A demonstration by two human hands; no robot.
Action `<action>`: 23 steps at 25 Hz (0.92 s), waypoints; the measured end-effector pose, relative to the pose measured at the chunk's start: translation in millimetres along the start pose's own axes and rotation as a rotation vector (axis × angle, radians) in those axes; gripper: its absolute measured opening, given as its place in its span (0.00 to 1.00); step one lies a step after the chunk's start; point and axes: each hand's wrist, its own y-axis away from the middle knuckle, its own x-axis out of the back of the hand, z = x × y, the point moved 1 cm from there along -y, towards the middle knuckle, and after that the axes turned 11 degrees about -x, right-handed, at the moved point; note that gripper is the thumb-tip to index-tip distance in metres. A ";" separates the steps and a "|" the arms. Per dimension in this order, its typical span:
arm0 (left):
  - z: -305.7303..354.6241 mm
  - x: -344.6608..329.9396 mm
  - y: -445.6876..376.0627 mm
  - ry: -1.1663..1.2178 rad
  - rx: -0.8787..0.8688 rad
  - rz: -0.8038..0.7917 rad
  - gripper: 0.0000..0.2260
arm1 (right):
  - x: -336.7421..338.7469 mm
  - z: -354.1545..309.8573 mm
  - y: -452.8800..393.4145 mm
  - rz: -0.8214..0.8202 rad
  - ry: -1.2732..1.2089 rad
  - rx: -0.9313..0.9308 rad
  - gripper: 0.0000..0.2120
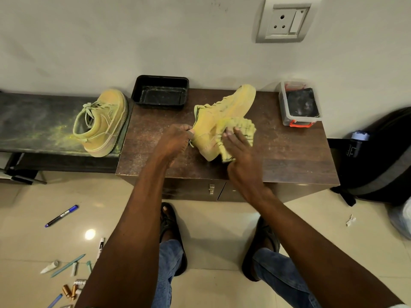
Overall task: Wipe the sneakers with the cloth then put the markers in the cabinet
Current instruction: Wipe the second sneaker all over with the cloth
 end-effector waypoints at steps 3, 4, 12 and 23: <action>-1.1 0.4 0.2 0.050 0.009 -0.032 0.11 | -4.6 -14.1 9.2 -0.087 0.115 0.410 0.24; -0.6 0.4 0.5 0.048 0.005 -0.040 0.11 | -2.4 -8.8 3.9 -0.066 0.127 0.383 0.25; 2.9 0.8 2.1 0.029 -0.043 -0.047 0.10 | -3.5 -19.6 4.6 -0.062 0.044 0.256 0.29; 11.1 3.4 15.5 -0.006 -0.233 -0.154 0.10 | 7.0 -19.5 -14.8 -0.046 0.010 0.283 0.26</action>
